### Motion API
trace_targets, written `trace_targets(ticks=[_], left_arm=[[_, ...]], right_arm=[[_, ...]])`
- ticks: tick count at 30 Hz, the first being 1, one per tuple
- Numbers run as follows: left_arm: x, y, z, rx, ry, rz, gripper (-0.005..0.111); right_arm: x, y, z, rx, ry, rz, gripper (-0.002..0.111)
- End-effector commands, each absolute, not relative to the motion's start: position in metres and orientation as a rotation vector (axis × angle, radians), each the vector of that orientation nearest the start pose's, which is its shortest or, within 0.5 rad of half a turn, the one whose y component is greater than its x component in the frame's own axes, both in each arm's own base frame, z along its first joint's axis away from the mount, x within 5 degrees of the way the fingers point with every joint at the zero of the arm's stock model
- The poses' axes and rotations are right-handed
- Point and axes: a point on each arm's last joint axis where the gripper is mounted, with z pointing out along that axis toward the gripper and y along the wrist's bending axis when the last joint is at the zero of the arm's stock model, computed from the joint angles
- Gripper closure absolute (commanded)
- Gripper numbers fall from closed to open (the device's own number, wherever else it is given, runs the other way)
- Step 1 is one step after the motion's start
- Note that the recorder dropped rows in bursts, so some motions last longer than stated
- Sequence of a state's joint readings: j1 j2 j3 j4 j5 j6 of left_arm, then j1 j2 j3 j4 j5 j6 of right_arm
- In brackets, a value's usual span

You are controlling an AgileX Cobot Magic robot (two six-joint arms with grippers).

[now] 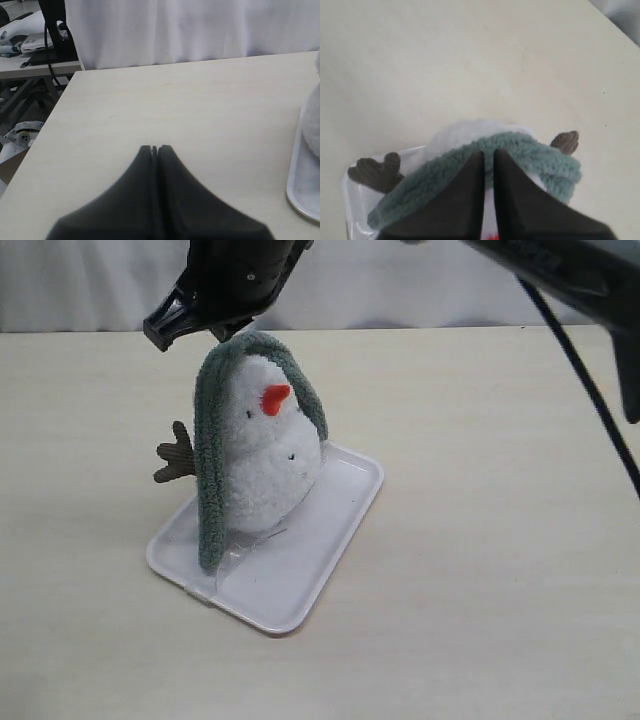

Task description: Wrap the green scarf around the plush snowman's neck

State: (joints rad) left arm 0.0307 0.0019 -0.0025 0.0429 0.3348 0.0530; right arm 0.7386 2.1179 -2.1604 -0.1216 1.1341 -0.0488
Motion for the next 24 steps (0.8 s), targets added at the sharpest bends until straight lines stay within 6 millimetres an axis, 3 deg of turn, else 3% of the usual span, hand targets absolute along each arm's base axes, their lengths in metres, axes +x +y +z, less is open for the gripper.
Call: trace_targets(ticks=[1, 8, 14, 18, 24], left_arm=[[0.054, 0.002, 0.184, 0.05, 1.807, 0.092, 0.107], [0.054, 0.002, 0.184, 0.05, 1.807, 0.092, 0.107], [0.054, 0.002, 0.184, 0.05, 1.807, 0.092, 0.107], [0.054, 0.002, 0.184, 0.05, 1.807, 0.092, 0.107], [0.054, 0.002, 0.184, 0.05, 1.804, 0.092, 0.107]], right_arm=[[0.348, 0.303, 0.334, -0.977, 2.434, 0.118, 0.084], [0.354, 0.308, 0.313, -0.866, 2.532, 0.148, 0.062], [0.366, 0.309, 0.294, -0.755, 2.598, 0.203, 0.061], [0.371, 0.313, 0.289, -0.744, 2.572, 0.227, 0.066], [0.371, 0.327, 0.299, -0.746, 2.438, 0.316, 0.093]])
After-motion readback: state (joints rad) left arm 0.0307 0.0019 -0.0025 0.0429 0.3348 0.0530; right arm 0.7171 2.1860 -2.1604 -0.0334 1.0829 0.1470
